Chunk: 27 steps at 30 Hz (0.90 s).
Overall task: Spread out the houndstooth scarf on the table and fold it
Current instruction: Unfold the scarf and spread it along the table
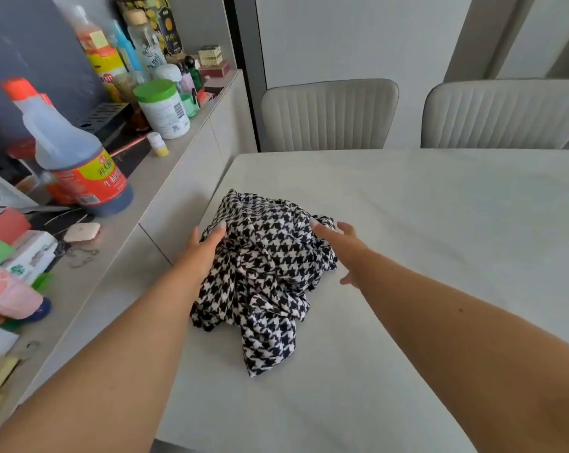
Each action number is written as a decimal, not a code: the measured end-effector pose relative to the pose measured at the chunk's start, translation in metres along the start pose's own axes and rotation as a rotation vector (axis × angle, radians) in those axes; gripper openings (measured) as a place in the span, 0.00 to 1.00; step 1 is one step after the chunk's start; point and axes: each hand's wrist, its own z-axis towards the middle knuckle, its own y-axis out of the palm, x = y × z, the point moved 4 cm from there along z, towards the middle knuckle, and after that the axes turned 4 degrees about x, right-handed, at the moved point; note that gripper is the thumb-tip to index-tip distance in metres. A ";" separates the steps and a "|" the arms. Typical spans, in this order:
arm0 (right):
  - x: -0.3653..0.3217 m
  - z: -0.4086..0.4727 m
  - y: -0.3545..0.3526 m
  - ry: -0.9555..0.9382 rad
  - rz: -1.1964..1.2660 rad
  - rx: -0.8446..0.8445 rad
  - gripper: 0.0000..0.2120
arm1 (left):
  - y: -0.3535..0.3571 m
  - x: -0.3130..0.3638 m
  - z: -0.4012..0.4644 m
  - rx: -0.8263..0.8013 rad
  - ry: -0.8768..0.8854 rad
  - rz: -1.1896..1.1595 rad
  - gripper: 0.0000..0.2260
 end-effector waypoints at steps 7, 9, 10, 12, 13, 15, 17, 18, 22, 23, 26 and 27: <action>0.002 0.034 0.056 0.046 0.128 -0.133 0.54 | 0.027 -0.007 0.044 -0.155 -0.185 -0.141 0.43; 0.001 0.037 0.071 -0.011 0.085 -0.154 0.49 | 0.037 -0.007 0.048 -0.247 -0.197 -0.157 0.42; 0.003 0.038 0.074 -0.026 0.073 -0.149 0.45 | 0.042 -0.006 0.046 -0.291 -0.196 -0.188 0.41; 0.007 0.035 0.075 -0.015 0.081 -0.141 0.41 | 0.055 -0.004 0.040 -0.355 -0.178 -0.254 0.39; 0.010 0.032 0.073 -0.003 0.099 -0.145 0.42 | 0.062 -0.002 0.034 -0.378 -0.166 -0.280 0.37; 0.014 0.022 0.060 0.017 0.153 -0.136 0.48 | 0.075 0.004 0.018 -0.423 -0.156 -0.325 0.34; 0.014 0.013 0.040 0.007 0.202 -0.101 0.49 | 0.089 0.012 0.007 -0.466 -0.145 -0.364 0.35; 0.013 0.007 0.025 -0.007 0.220 -0.077 0.49 | 0.097 0.022 -0.001 -0.485 -0.130 -0.363 0.36; 0.003 -0.021 -0.045 -0.063 0.316 0.013 0.52 | 0.132 0.075 -0.041 -0.536 -0.040 -0.347 0.36; -0.001 -0.030 -0.065 -0.079 0.345 0.036 0.53 | 0.143 0.090 -0.053 -0.555 -0.018 -0.343 0.38; -0.009 -0.055 -0.128 -0.154 0.389 0.115 0.53 | 0.174 0.132 -0.096 -0.627 0.053 -0.346 0.41; -0.012 -0.064 -0.150 -0.181 0.389 0.146 0.52 | 0.184 0.144 -0.111 -0.644 0.072 -0.345 0.42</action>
